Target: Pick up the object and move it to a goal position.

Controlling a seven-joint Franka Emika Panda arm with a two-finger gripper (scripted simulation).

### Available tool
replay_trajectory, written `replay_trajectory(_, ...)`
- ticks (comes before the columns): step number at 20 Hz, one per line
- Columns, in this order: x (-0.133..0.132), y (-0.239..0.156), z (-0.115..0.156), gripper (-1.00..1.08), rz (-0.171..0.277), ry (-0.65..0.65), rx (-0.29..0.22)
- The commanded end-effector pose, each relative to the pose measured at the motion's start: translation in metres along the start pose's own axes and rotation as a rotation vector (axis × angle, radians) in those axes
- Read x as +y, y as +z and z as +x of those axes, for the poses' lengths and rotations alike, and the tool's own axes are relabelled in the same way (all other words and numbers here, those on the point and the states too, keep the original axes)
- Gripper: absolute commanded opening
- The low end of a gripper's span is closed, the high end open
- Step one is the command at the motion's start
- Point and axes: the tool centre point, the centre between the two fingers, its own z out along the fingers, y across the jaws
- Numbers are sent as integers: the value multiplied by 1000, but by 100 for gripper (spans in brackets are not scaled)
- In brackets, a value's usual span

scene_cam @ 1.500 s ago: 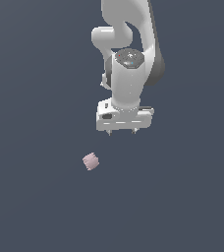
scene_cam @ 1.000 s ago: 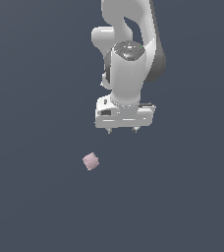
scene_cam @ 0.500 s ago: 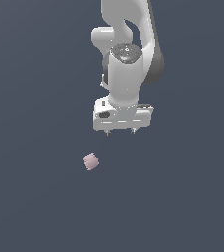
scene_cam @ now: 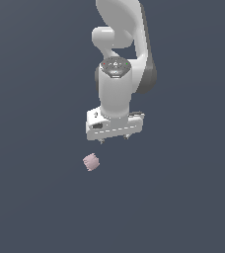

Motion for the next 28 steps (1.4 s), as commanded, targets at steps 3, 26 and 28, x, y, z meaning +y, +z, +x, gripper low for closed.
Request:
replay_trajectory(3,21,16,4,100,-1,-84,-8)
replay_trajectory(26,106,85,8,100,14,-412,-32)
replay_trajectory(28,108,86,8,100,14,-418,-32)
